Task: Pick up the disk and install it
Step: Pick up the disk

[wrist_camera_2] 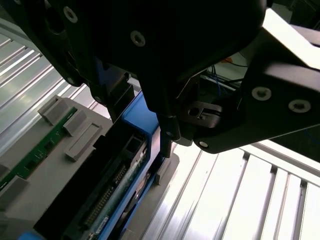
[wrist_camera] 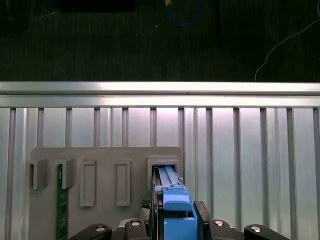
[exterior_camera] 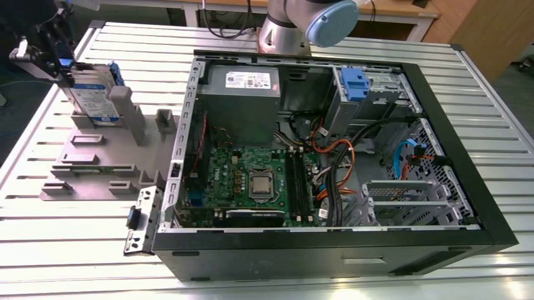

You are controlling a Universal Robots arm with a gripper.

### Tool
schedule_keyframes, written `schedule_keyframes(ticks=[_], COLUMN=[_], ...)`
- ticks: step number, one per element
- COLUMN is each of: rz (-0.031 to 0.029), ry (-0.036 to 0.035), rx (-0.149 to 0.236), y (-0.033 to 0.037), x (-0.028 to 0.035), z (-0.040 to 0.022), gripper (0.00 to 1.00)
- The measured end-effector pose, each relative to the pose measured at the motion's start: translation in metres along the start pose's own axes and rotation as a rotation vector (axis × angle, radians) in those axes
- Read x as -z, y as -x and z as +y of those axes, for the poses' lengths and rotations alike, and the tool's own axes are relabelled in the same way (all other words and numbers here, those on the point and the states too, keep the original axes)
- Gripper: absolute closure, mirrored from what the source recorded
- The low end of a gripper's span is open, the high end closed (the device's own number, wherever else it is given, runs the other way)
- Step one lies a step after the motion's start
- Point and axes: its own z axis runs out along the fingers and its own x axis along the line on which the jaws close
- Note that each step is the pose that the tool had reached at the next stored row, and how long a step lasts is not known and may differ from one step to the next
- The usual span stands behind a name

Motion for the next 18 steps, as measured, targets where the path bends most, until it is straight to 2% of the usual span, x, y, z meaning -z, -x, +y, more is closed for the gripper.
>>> schedule_keyframes(ticks=[7, 10, 12, 14, 18], rz=[0.0002, 0.0021, 0.0061, 0.0131, 0.0128], ry=[-0.0002, 0.0001, 0.0000, -0.0003, 0.0000], rx=[0.000, 0.000, 0.000, -0.001, 0.000], y=[-0.0001, -0.0001, -0.0001, -0.0001, -0.0001], x=[-0.0021, -0.0030, -0.0033, -0.0034, -0.0033], z=[-0.0001, -0.0001, -0.0001, -0.0001, -0.0001], gripper=[0.54, 0.54, 0.54, 0.54, 0.54])
